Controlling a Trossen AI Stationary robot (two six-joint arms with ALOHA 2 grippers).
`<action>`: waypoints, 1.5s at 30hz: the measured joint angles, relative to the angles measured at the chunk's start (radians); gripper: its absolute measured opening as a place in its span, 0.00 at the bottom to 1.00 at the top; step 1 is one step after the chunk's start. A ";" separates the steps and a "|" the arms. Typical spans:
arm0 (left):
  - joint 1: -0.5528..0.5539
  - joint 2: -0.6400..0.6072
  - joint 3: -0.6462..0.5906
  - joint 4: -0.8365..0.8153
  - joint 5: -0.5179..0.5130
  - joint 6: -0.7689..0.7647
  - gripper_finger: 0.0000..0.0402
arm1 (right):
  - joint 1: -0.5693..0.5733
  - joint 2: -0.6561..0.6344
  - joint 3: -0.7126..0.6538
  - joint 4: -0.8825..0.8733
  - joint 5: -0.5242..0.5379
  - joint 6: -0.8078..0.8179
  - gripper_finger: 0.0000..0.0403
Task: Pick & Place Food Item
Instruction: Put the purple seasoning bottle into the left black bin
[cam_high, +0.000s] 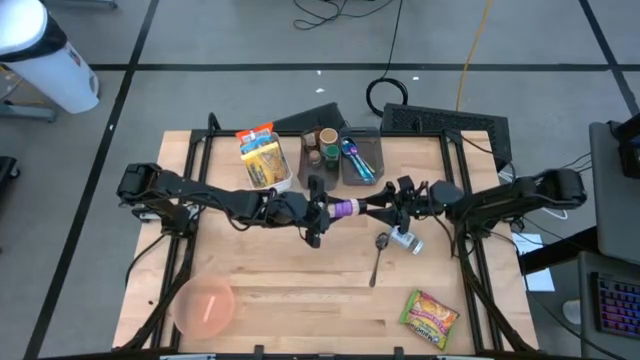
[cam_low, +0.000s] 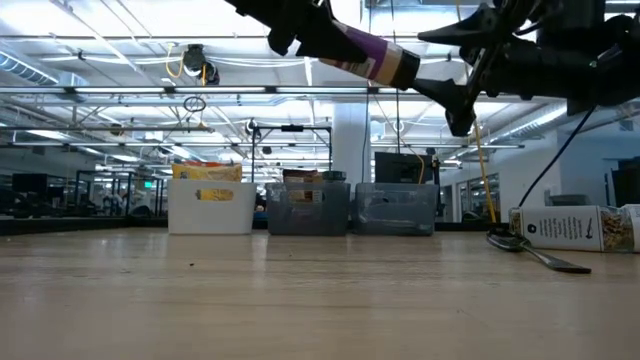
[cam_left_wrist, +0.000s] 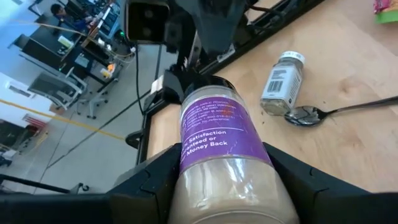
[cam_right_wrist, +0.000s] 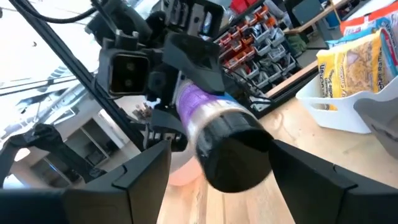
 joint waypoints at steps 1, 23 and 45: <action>0.000 0.000 0.000 0.003 0.000 0.001 0.47 | 0.000 0.015 0.000 0.015 0.000 0.004 0.65; -0.011 0.002 -0.002 0.076 0.004 0.036 0.46 | -0.051 0.215 0.067 0.225 -0.069 -0.002 0.65; -0.014 0.001 -0.002 0.074 -0.043 0.056 0.46 | -0.051 0.216 0.100 0.227 -0.161 0.038 0.62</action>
